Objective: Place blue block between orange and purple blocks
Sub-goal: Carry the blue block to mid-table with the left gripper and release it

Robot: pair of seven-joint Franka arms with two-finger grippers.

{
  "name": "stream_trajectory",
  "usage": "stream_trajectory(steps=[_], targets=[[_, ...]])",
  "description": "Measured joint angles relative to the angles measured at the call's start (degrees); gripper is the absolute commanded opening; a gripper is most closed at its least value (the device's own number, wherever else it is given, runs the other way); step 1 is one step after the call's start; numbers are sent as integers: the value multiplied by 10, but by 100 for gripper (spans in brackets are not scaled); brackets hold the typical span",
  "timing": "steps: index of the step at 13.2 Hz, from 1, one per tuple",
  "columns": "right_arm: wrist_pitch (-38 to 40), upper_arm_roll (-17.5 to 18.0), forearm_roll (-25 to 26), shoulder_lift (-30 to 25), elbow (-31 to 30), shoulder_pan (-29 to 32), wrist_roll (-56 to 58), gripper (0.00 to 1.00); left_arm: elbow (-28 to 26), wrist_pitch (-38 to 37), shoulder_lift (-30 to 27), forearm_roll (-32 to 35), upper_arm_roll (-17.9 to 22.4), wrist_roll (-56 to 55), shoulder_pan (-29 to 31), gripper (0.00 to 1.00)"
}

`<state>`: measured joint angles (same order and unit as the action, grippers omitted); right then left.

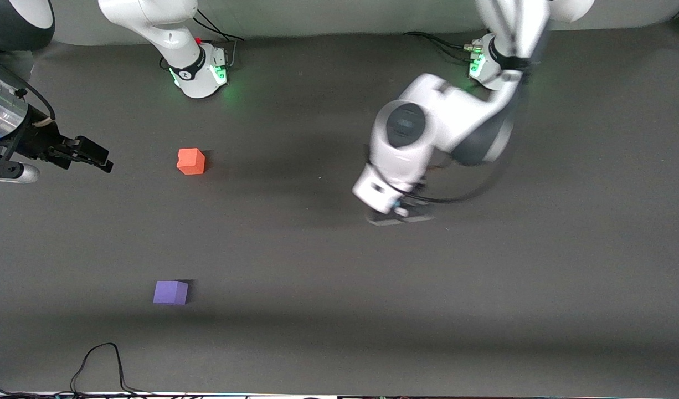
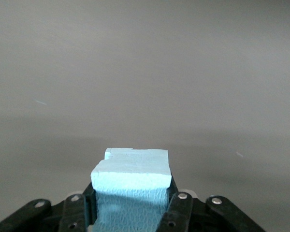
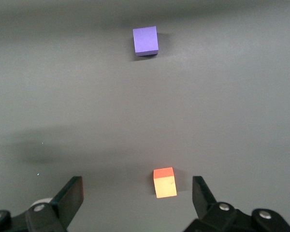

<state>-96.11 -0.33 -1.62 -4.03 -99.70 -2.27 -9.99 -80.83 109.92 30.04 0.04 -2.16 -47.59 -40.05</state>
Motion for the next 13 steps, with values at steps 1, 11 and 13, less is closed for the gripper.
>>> stream_trajectory(steps=[1, 11, 13], targets=[[0, 0, 0, 0, 0, 0, 0, 100, 8, 19, 23, 4, 1, -23, -33, 41], [7, -2, 0, 7, -1, 1, 0, 100, 96, 129, 224, 23, 5, -84, -119, 100], [7, -2, 0, 14, -1, 1, 0, 100, 100, 130, 225, 23, 6, -84, -119, 100]])
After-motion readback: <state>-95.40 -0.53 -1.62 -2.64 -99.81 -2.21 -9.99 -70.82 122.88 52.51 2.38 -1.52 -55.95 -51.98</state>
